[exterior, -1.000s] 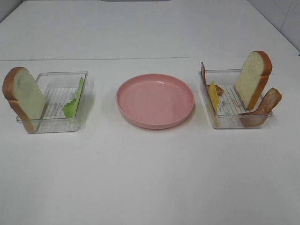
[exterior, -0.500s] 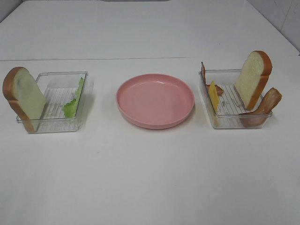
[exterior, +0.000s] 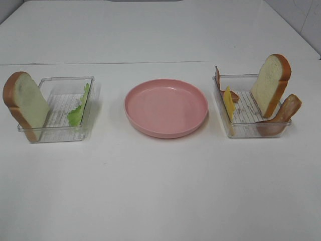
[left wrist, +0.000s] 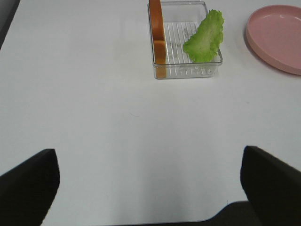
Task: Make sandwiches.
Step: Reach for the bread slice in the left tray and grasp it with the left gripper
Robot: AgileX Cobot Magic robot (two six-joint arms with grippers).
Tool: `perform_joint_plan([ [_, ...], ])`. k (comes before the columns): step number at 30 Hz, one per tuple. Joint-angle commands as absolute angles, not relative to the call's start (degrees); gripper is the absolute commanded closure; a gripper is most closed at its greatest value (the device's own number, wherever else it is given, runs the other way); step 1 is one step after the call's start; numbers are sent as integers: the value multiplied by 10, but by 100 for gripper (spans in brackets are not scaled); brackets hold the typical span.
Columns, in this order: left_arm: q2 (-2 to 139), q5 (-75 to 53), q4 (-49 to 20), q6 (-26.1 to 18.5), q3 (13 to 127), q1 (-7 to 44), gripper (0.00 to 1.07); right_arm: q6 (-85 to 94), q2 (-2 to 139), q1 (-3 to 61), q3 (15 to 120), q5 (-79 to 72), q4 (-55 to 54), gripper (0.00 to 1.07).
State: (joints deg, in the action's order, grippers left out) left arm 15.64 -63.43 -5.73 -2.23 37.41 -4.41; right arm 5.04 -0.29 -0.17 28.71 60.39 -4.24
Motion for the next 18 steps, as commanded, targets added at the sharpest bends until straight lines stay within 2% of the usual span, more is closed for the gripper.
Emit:
perform_joint_plan([
  [1,288,-652,-62,-7,454,-46,9,51,-11,-3,287,602,-42,21],
  [2,372,-670,-61,-8,509,-46,9,51,-11,-3,287,602,-42,21],
  [3,372,-670,-61,-8,509,-46,9,51,-11,-3,287,602,-42,21],
  [4,465,-695,-54,-11,574,-46,9,51,-11,-3,287,602,-42,21],
  [7,546,-718,-40,-11,631,-46,9,51,-11,-3,287,602,-42,21],
  [8,631,-731,-24,-11,689,-46,9,51,-11,-3,287,602,-42,21],
  [9,631,-731,-24,-11,689,-46,9,51,-11,-3,287,602,-42,21],
  [14,838,-731,-15,-20,825,-46,9,51,-11,-3,287,602,-42,21],
  [18,917,-731,-26,-20,875,-46,9,51,-11,-3,287,602,-42,21],
])
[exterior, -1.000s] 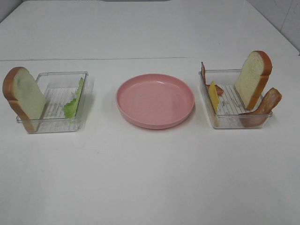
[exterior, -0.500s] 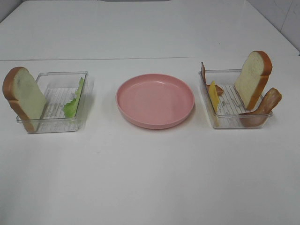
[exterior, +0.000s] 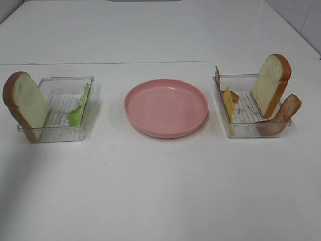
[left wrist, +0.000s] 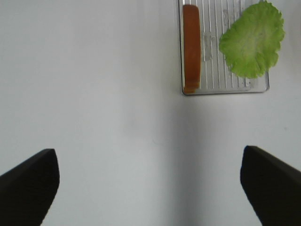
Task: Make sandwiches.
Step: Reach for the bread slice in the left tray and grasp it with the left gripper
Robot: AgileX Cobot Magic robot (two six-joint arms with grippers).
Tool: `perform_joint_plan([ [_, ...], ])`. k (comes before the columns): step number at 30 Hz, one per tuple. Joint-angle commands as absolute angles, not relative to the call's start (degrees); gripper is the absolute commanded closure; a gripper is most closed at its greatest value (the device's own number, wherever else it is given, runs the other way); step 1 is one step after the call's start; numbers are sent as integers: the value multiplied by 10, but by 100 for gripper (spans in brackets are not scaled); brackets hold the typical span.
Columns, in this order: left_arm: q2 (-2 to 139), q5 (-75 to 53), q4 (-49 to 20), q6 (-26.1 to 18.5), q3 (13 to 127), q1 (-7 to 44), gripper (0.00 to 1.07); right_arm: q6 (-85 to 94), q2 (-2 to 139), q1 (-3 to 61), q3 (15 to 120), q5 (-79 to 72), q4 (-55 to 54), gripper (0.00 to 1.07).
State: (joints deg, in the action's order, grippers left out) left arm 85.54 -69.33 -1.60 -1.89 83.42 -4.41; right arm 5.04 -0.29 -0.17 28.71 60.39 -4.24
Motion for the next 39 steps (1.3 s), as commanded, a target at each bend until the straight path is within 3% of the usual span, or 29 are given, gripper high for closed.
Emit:
perform_joint_plan([
  [1,941,-731,-30,-20,890,-45,9,51,-11,-3,287,602,-42,21],
  [13,1108,-708,-29,-10,961,21,9,51,-11,-3,287,602,-42,21],
  [34,1225,-630,-30,-21,963,25,9,51,-11,-3,287,602,-42,21],
  [39,1231,-639,-30,-28,963,25,15,51,-11,-3,287,602,-42,21],
])
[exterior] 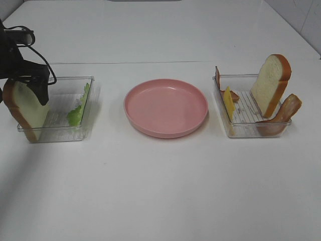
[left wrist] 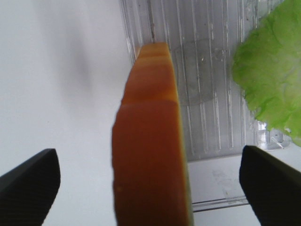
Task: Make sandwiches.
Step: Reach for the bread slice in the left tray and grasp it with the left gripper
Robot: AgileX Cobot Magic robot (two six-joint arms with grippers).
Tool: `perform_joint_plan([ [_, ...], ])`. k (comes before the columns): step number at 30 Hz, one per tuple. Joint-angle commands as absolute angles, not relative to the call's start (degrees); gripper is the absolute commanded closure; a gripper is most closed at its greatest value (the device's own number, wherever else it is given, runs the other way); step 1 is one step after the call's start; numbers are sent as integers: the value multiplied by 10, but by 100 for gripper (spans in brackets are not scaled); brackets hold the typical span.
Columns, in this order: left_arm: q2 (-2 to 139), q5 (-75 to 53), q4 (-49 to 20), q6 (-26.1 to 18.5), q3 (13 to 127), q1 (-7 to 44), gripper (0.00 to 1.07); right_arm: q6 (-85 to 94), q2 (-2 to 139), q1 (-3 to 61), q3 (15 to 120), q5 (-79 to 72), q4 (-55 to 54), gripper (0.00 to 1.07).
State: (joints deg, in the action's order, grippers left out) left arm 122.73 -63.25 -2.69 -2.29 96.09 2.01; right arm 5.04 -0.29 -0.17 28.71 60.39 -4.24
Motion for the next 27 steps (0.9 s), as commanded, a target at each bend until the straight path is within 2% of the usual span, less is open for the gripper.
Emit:
perform_joint_plan([
  [1,1231,-639,-30,-35,963,25,21,51,-11,-3,287,602,-42,21],
  [2,1231,-639,-30,-35,963,25,21,51,-11,-3,287,602,-42,21],
  [4,1231,-639,-30,-41,963,25,41,51,-11,-3,287,602,-42,21],
  [5,1231,-639,-30,-41,963,25,41,51,-11,-3,287,602,-42,21],
  [6,1231,-641,-30,-42,963,25,63,51,-11,-3,287,602,-42,21],
  [7,1231,-641,-30,-42,963,25,76,51,-11,-3,287,602,-42,21],
  [8,1231,-641,-30,-42,963,25,76,51,-11,-3,287,602,-42,21],
  [9,1231,-638,-30,-42,963,25,96,51,-11,-3,287,602,-42,21],
  [10,1231,-638,-30,-42,963,25,106,51,-11,-3,287,602,-42,21],
  [22,1231,-646,-30,-41,963,25,107,51,-11,-3,287,602,-42,21],
  [27,1229,-658,-23,-17,963,25,107,51,-11,-3,287,602,-42,21],
])
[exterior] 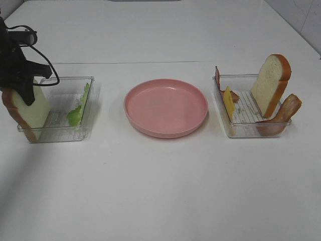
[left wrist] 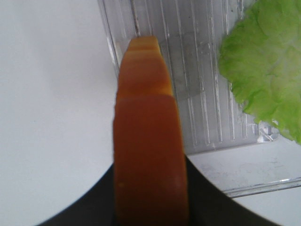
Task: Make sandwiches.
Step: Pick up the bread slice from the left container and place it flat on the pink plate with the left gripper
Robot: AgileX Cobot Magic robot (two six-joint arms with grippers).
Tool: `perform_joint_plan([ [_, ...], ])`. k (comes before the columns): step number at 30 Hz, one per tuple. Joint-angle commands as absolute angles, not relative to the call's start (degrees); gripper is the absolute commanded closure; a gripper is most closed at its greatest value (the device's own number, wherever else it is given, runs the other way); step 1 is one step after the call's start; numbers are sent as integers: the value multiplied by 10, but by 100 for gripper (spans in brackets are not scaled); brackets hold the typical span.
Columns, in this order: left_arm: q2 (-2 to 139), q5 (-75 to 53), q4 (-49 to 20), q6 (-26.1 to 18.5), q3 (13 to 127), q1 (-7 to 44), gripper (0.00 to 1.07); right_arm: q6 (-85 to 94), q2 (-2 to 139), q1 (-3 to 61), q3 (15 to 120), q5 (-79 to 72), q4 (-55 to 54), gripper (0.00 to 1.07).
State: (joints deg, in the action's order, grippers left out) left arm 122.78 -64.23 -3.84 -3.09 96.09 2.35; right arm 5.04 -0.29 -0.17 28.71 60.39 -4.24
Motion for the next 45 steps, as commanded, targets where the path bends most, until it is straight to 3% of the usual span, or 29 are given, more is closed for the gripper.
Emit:
perform_joint_plan([
  [1,1228,-663,-19,-15,963,25,107,51,-11,-3,287,602,-42,21],
  [15,1135,-733,40,9,965,25,107,51,-11,-3,287,602,-42,21],
  [22,1083,-729,38,9,965,25,107,51,-11,-3,287,602,-42,21],
  [28,1030,-702,-20,9,965,25,107,51,-11,-3,287,602,-42,21],
  [33,1018,-674,-176,-16,977,28,107,51,-11,-3,287,602,-42,21],
  [36,1031,-672,-225,-32,999,43,107,51,-11,-3,287,602,-42,21],
  [40,1058,-670,-251,-38,1035,65,107,51,-11,-3,287,602,-42,21],
  [45,1164,-691,-272,-41,1160,118,107,51,-11,-3,287,602,-42,21],
])
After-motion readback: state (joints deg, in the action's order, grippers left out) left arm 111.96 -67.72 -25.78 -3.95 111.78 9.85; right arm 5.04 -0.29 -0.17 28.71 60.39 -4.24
